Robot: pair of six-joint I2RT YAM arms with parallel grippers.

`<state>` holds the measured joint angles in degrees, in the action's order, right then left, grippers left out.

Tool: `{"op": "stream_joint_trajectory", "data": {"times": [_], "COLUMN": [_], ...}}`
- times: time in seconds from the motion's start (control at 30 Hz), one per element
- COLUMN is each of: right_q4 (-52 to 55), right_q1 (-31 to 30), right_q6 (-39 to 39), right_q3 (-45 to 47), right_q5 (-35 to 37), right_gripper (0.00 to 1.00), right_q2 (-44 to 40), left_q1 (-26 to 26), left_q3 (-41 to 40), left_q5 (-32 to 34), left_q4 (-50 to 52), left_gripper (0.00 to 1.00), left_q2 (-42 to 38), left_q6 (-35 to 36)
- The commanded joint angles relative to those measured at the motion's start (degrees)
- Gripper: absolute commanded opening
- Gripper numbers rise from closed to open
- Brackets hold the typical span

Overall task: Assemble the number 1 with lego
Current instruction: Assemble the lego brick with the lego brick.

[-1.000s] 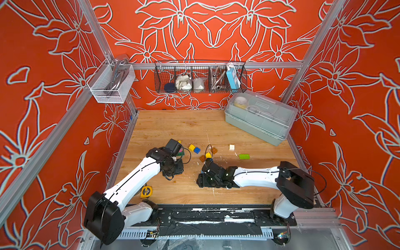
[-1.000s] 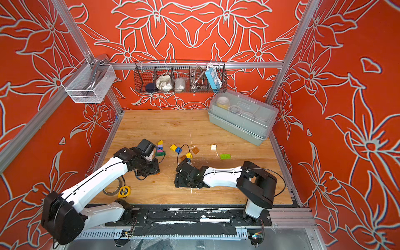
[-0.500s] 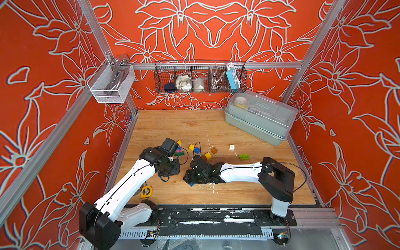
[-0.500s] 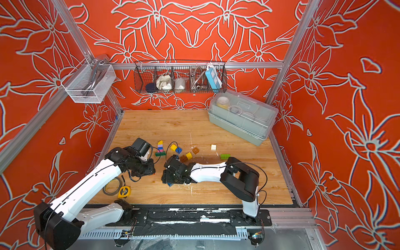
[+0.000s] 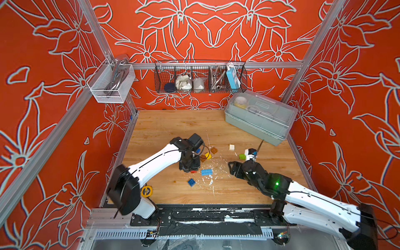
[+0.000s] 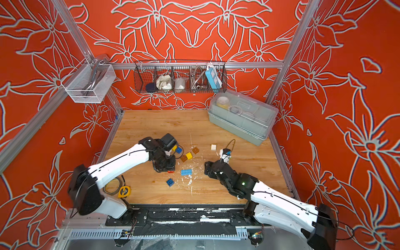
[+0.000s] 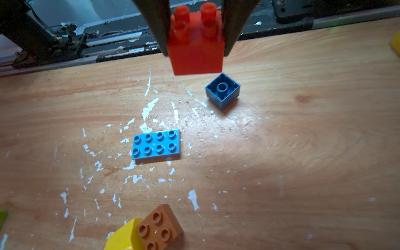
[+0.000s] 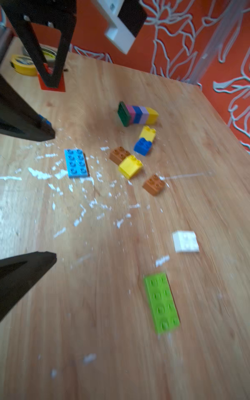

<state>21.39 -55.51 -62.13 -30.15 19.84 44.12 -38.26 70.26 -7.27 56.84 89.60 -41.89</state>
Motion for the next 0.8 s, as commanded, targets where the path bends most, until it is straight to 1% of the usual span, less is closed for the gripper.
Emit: {"op": "stream_joint_trajectory", "data": {"times": [0.0, 0.07, 0.13, 0.27, 0.37, 0.47, 0.63, 0.77], "right_q4": [-1.98, -2.96, -3.11, -1.85, -1.6, -2.18, -3.61, -3.81], "right_q1": [0.81, 1.64, 2.48, 2.93, 3.12, 3.18, 3.46, 3.57], "right_q6": [-0.06, 0.39, 1.95, 4.08, 4.89, 4.93, 4.65, 4.65], "right_q3": [3.51, 3.81, 2.02, -1.98, -3.41, -3.32, -1.91, -1.94], "right_q5": [2.34, 0.9, -1.69, -5.45, -7.26, -7.65, -7.45, -7.75], "right_gripper": [0.86, 0.87, 0.88, 0.88, 0.88, 0.88, 0.88, 0.88], "right_q2": [-4.27, -4.06, -1.05, 5.51, 8.36, 8.57, 7.04, 7.5], "left_q1": [-1.56, -2.52, -3.38, -3.93, -3.99, -4.09, -4.39, -4.71], "left_q3": [4.13, 6.86, 9.17, 10.86, 11.83, 13.29, 13.41, 13.46], "left_q5": [1.29, 1.51, 1.91, 1.76, 1.09, 0.87, 0.44, 0.42], "left_q4": [-0.57, -0.5, -0.54, -2.29, -3.33, -3.02, -4.05, -4.19], "left_gripper": [0.13, 0.13, 0.13, 0.13, 0.13, 0.11, 0.11, 0.1], "left_q2": [4.29, 7.57, 10.78, 15.27, 17.82, 20.11, 21.54, 22.42], "left_q6": [-3.34, -3.93, -4.79, -5.9, -6.23, -6.31, -6.21, -6.09]}}
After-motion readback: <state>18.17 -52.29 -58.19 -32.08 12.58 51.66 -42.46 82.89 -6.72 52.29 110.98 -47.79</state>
